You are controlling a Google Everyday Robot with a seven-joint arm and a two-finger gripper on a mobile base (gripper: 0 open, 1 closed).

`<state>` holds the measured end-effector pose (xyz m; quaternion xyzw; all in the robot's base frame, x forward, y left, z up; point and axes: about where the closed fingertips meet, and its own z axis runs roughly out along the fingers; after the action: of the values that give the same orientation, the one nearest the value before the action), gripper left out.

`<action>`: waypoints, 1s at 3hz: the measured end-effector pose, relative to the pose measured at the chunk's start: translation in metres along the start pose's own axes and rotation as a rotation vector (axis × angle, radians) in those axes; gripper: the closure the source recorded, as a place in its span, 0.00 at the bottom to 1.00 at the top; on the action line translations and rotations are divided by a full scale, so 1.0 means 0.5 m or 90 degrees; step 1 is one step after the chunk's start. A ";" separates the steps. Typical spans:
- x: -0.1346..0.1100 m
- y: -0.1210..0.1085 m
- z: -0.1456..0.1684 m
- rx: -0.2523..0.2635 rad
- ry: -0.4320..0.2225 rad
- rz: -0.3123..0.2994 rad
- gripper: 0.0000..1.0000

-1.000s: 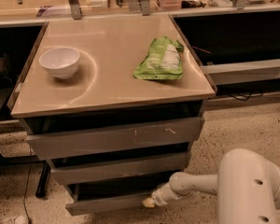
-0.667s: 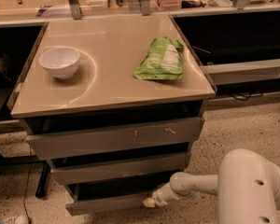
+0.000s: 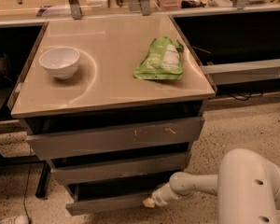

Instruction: Close bottom drawer

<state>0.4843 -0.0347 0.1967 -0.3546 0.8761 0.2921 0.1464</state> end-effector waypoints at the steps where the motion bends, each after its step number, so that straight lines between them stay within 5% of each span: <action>1: 0.000 0.000 0.000 0.000 0.000 0.000 0.12; 2: 0.000 0.000 0.000 0.000 0.000 0.000 0.00; 3: 0.000 0.000 0.000 0.000 0.000 0.000 0.00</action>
Offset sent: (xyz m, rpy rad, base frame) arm 0.0000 0.0000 0.0000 0.0000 0.0000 0.0000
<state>0.4842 -0.0345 0.1967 -0.3546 0.8760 0.2922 0.1463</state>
